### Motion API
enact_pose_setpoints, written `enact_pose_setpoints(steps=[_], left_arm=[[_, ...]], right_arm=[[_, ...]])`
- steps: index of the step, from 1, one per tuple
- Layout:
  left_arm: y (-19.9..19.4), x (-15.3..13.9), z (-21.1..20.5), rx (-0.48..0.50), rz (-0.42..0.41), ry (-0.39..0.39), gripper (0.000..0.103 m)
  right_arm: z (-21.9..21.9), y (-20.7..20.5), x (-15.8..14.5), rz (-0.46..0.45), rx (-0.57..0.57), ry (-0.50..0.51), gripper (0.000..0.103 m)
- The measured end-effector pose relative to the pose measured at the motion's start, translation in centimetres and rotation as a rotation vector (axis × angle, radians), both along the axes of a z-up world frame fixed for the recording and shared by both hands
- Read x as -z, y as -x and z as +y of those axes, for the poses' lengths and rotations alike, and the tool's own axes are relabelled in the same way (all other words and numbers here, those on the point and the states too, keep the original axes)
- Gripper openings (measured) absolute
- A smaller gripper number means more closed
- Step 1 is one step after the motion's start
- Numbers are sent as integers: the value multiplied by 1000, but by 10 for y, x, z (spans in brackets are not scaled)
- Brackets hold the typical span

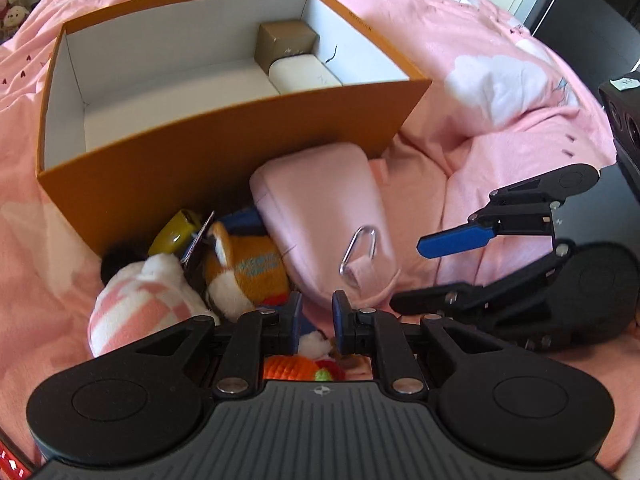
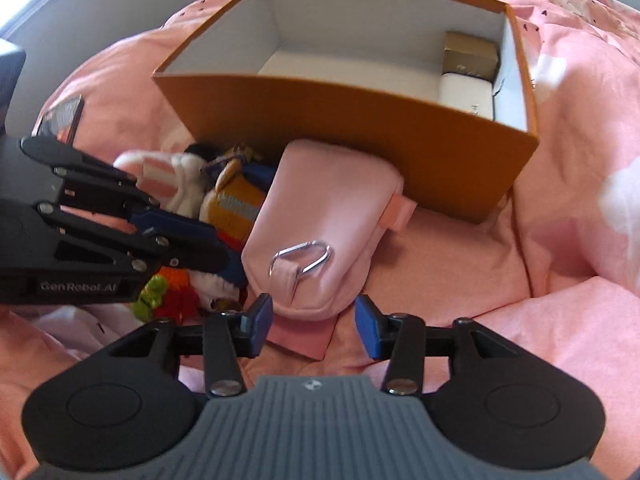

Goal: Organize objects
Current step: 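Open both grippers and withdraw them toward the pink pouch, then grasp the pink pouch with the left gripper while the right gripper grasps its strap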

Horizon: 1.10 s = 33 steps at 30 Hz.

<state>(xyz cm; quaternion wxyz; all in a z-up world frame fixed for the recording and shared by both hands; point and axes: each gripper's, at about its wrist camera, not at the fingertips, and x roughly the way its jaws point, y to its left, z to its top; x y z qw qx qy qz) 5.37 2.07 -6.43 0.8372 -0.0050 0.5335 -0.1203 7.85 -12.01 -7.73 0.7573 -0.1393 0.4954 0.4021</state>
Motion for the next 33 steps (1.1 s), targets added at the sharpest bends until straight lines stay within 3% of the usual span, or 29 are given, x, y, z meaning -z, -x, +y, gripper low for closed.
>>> enact_pose_setpoints(steps=[2, 4, 7, 11, 15, 23, 24, 25, 29, 33], left_arm=[[3, 2, -2, 7, -7, -20, 17], [3, 1, -5, 11, -17, -41, 17], [5, 0, -7, 20, -38, -55, 17], [5, 5, -8, 20, -36, -70, 17], [7, 3, -7, 26, -50, -67, 17], [17, -10, -9, 94, -129, -90, 20], [19, -12, -10, 106, -142, -102, 20], [21, -14, -11, 116, -154, -110, 21], [22, -18, -14, 147, -181, -121, 27], [19, -9, -16, 148, -144, -156, 27]], right_arm=[[7, 7, 8, -30, -36, 28, 54], [13, 13, 12, -90, -63, 57, 67], [21, 16, 15, -158, -88, 87, 68], [27, 13, 26, -131, -96, 96, 68], [25, 10, 30, -119, -76, 100, 51], [2, 12, 4, -122, -55, 21, 23], [-1, 11, 0, -120, -48, 7, 5], [-7, 11, -6, -121, -33, -10, 0], [-10, 7, -28, -168, 15, -64, 0], [-2, -1, -18, -124, -19, -3, 7]])
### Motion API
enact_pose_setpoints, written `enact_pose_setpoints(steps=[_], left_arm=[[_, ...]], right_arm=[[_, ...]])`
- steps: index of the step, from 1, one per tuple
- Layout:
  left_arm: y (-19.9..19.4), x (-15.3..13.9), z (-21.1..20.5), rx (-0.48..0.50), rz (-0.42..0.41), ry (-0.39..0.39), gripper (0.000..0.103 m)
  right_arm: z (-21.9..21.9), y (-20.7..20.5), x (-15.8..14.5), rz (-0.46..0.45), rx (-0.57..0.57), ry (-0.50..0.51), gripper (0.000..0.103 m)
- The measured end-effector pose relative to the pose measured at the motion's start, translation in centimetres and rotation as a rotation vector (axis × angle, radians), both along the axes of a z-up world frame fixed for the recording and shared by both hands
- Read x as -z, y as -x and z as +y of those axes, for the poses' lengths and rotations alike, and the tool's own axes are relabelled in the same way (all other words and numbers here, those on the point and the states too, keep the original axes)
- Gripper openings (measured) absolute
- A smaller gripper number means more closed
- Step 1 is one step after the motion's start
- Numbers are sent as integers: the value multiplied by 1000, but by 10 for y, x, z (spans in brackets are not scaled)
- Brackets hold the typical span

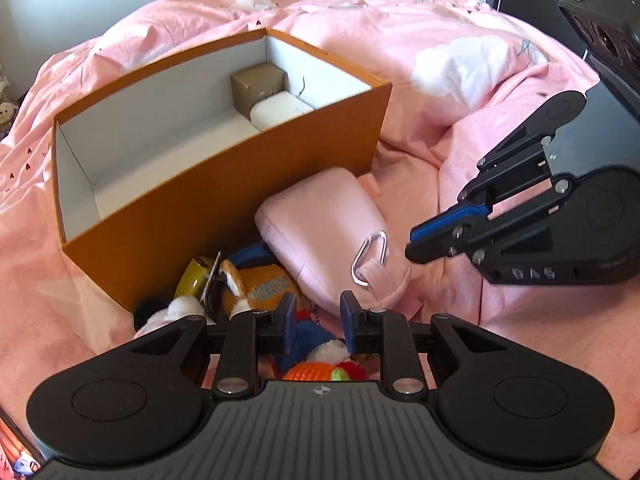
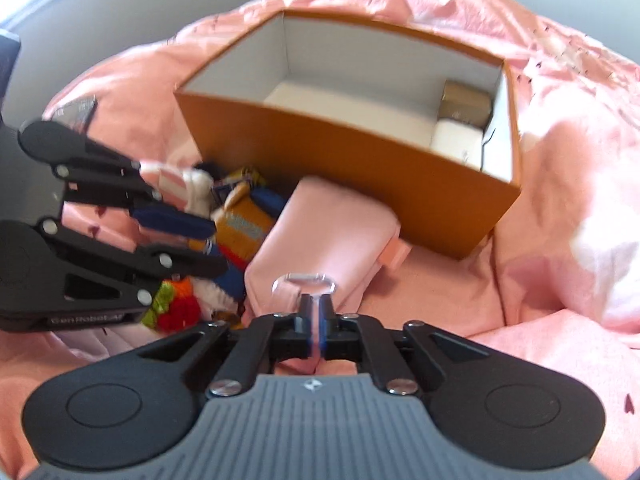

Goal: Organize objects
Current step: 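Grasp the pink pouch with the left gripper while the right gripper grasps its strap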

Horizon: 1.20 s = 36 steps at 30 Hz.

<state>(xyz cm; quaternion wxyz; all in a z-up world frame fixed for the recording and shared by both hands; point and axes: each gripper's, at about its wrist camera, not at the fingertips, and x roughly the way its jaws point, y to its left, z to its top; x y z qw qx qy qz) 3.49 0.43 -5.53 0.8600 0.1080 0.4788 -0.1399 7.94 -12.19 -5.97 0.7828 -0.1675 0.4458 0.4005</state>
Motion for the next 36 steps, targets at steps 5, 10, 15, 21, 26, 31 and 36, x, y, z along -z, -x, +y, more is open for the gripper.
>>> enact_pose_setpoints(steps=[5, 10, 15, 21, 26, 31, 36], left_arm=[[-2, 10, 1, -11, 28, -1, 27], [-4, 11, 5, -29, 18, 2, 27], [0, 7, 7, -15, -6, -3, 27], [5, -4, 2, 23, -39, -19, 27], [11, -14, -1, 58, -60, -18, 29], [11, -14, 1, 58, -63, -16, 30], [4, -8, -3, 58, -90, -28, 50]], right_arm=[[6, 9, 19, 30, -49, 48, 69], [24, 0, 38, 0, -47, 81, 72], [18, 2, 32, 4, -41, 44, 55], [-4, 12, 8, 26, -52, 12, 46], [-19, 6, -19, 117, -41, -33, 47], [-26, -6, -33, 142, 17, -115, 47], [-20, -30, -34, 157, 111, -180, 47]])
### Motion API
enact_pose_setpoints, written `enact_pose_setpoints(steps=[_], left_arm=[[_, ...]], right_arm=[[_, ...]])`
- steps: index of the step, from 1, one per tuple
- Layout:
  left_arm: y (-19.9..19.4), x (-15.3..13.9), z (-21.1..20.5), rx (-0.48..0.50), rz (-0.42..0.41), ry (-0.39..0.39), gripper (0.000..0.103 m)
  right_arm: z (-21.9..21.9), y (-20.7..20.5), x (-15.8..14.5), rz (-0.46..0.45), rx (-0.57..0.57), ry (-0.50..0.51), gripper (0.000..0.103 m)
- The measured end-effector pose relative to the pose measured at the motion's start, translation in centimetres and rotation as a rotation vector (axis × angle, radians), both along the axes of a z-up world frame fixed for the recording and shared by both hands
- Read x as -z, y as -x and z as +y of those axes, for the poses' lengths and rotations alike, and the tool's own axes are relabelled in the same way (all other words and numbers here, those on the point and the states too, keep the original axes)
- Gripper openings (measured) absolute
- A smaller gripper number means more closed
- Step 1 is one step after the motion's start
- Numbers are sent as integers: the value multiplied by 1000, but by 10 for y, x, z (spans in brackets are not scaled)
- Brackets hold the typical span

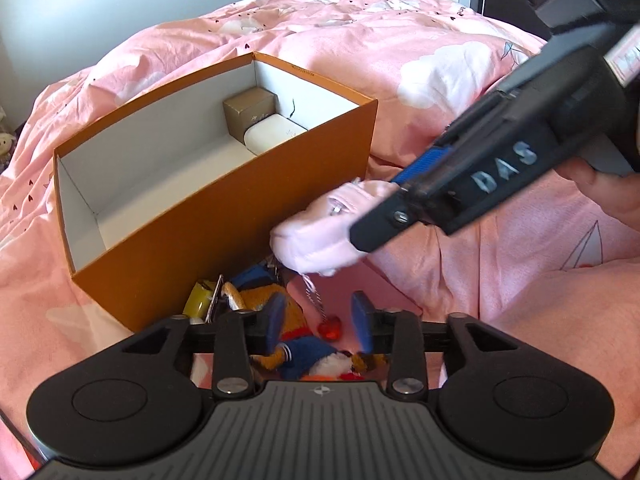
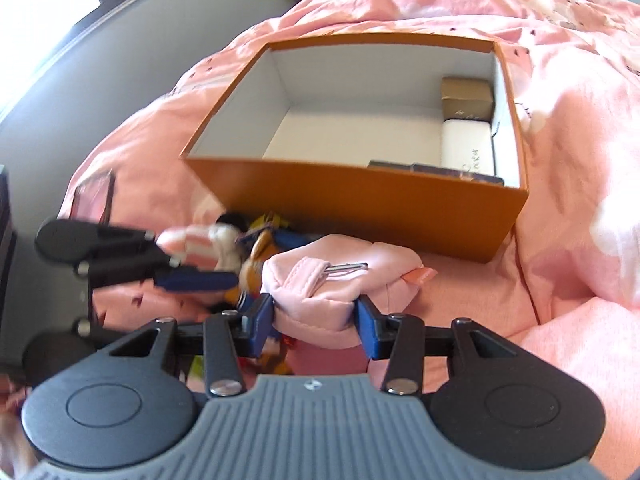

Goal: Organize objects
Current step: 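Grasp the pink pouch with the left gripper while the right gripper grasps its strap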

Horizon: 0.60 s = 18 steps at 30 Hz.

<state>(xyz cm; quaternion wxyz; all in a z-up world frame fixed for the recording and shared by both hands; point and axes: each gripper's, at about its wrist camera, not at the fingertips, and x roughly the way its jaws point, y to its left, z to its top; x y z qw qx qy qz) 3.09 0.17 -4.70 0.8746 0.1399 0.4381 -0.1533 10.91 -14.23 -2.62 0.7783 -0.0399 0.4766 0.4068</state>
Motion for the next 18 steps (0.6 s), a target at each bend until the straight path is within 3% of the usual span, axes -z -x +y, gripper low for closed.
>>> enact_pose_setpoints(steps=[8, 14, 18], left_arm=[[-24, 4, -13, 29, -79, -57, 51], [-41, 12, -15, 50, -82, -32, 52], [-47, 18, -16, 52, -84, -28, 58]], right_arm=[[6, -22, 5, -3, 89, -43, 49], [1, -34, 10, 25, 132, -80, 53], [-1, -40, 14, 38, 150, -97, 54]])
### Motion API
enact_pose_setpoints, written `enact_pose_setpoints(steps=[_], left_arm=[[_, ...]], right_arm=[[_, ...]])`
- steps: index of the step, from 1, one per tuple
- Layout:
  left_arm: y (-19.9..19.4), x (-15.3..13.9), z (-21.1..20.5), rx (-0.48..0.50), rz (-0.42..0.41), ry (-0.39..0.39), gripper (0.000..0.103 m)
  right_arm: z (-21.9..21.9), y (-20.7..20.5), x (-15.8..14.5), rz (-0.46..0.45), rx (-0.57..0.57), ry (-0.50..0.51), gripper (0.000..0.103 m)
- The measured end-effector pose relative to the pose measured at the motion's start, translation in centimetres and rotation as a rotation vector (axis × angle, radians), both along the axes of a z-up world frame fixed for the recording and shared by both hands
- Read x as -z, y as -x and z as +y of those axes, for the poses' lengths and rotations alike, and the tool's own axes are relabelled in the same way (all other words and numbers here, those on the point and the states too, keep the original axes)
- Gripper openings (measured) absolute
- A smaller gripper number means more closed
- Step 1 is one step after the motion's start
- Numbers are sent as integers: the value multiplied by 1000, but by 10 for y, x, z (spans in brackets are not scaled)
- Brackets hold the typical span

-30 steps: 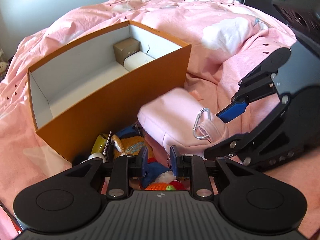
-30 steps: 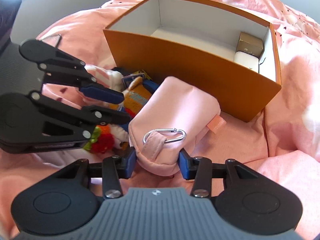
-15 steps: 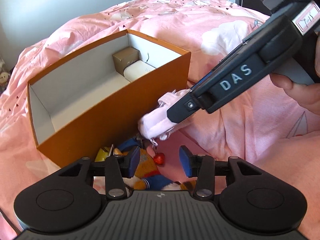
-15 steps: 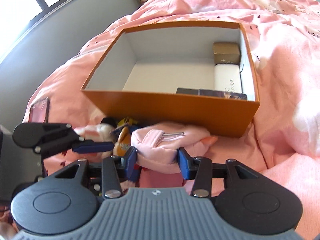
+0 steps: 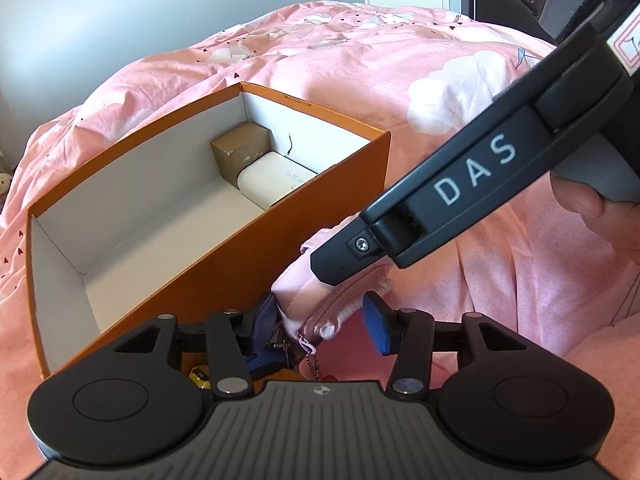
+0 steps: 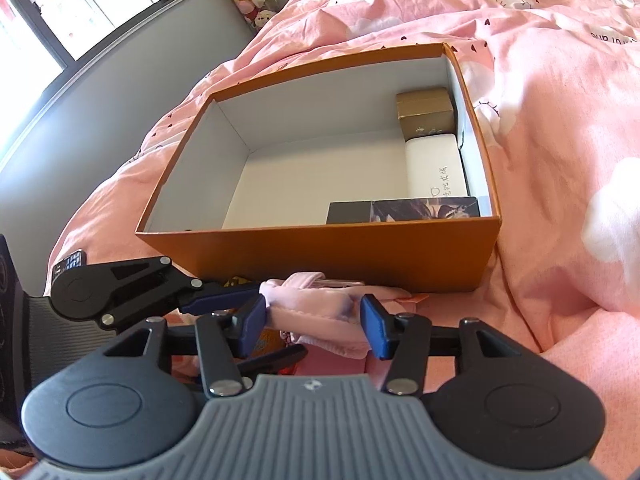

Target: Organize objects

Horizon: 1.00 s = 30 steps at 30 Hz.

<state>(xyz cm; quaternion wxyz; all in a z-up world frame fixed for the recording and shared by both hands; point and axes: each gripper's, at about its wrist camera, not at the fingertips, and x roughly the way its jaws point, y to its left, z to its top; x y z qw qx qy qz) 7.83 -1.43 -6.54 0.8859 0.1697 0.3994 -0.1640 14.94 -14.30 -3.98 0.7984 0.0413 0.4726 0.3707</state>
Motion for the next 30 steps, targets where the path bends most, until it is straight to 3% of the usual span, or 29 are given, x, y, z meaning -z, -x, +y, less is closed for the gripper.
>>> enact_pose_setpoints(steps=[6, 10, 11, 17, 27, 30], left_arm=[[-12, 19, -1, -23, 40, -44, 55], [-17, 24, -3, -34, 43, -35, 44], [-18, 25, -3, -43, 40, -30, 37], [-19, 21, 0, -90, 58, 16, 24], [-5, -6, 7, -156, 65, 32, 21], [1, -18, 21, -194, 78, 78, 21]], right_arm=[[-3, -8, 2, 17, 18, -27, 55], [-2, -9, 5, 19, 21, -30, 57], [-2, -9, 5, 15, 23, -27, 58], [0, -8, 5, 1, 17, -20, 58], [-10, 9, -21, -65, 9, -46, 61], [-22, 13, -32, -88, 54, -43, 61]])
